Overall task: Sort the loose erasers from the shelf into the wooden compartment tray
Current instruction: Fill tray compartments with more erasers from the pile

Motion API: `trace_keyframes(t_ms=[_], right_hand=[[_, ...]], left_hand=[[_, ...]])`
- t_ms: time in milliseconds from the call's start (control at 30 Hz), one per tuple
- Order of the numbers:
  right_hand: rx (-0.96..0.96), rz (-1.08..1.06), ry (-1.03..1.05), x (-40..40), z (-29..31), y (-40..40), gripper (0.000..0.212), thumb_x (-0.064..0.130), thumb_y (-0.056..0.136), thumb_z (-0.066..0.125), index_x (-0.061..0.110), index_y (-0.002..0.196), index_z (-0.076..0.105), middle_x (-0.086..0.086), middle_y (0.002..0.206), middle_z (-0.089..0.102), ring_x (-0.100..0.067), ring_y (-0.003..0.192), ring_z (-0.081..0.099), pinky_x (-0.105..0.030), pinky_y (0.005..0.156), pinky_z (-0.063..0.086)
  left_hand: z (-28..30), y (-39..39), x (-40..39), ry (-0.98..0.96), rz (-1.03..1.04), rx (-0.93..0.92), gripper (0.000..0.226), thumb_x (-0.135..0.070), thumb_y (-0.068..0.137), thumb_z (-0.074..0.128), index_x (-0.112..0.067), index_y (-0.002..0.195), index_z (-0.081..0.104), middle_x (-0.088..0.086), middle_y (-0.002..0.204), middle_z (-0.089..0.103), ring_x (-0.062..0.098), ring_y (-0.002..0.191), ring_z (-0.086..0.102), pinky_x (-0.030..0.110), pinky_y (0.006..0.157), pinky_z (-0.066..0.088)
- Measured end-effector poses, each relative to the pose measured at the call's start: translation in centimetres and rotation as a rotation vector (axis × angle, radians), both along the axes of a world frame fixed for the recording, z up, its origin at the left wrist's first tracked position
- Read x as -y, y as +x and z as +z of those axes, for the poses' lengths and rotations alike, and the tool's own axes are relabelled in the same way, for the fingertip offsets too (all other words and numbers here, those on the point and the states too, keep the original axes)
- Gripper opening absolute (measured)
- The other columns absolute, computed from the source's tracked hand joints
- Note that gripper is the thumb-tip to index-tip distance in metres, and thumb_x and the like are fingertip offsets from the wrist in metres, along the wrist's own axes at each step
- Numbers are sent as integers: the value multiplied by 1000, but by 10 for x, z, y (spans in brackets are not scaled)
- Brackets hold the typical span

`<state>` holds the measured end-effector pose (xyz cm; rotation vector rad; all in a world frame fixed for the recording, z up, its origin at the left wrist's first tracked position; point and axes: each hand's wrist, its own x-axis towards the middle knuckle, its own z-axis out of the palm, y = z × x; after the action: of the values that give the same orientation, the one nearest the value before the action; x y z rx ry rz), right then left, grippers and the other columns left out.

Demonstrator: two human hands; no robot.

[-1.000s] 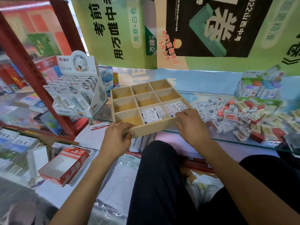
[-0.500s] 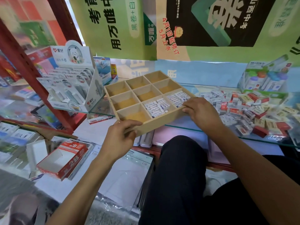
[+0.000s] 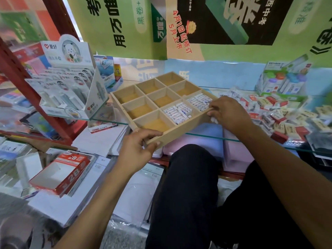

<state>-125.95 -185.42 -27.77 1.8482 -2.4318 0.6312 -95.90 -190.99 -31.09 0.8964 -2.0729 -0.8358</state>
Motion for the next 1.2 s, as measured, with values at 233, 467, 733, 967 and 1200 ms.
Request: trace_keyframes(t_ms=[233, 467, 733, 967, 1200], right_hand=[[288, -249, -47, -12, 7, 51, 27, 30, 90, 59, 8, 75, 58, -9, 75, 59, -26, 74, 58, -27, 65, 38], [372, -214, 276, 0, 42, 113, 48, 57, 79, 65, 12, 75, 47, 2, 72, 47, -21, 76, 51, -30, 69, 44], [391, -304, 206, -21, 34, 116, 22, 30, 75, 65, 16, 70, 49, 0, 71, 56, -20, 70, 57, -25, 51, 33], [463, -318, 150, -21, 26, 126, 26, 21, 81, 64, 16, 68, 42, 1, 70, 48, -21, 73, 53, -22, 46, 31], [414, -329, 182, -26, 25, 116, 26, 15, 81, 63, 15, 67, 41, 2, 67, 46, -8, 56, 41, -21, 44, 26]], left_hand=[[11, 18, 25, -122, -84, -93, 46, 8, 68, 49, -20, 95, 72, 1, 106, 70, 13, 105, 61, 23, 92, 48], [10, 19, 59, -241, -104, 193, 39, 8, 64, 60, -28, 73, 71, 7, 118, 55, 14, 112, 48, 27, 94, 41], [0, 11, 10, -263, -45, 160, 25, -22, 67, 62, -38, 81, 74, -4, 114, 55, 5, 112, 44, 38, 96, 29], [-2, 41, 32, -343, -65, 193, 41, -49, 74, 65, -25, 107, 67, -9, 113, 62, 16, 114, 52, 48, 103, 34], [-21, 37, 2, -387, 48, 75, 36, -56, 72, 68, -29, 96, 68, -14, 102, 60, 10, 112, 44, 26, 98, 17]])
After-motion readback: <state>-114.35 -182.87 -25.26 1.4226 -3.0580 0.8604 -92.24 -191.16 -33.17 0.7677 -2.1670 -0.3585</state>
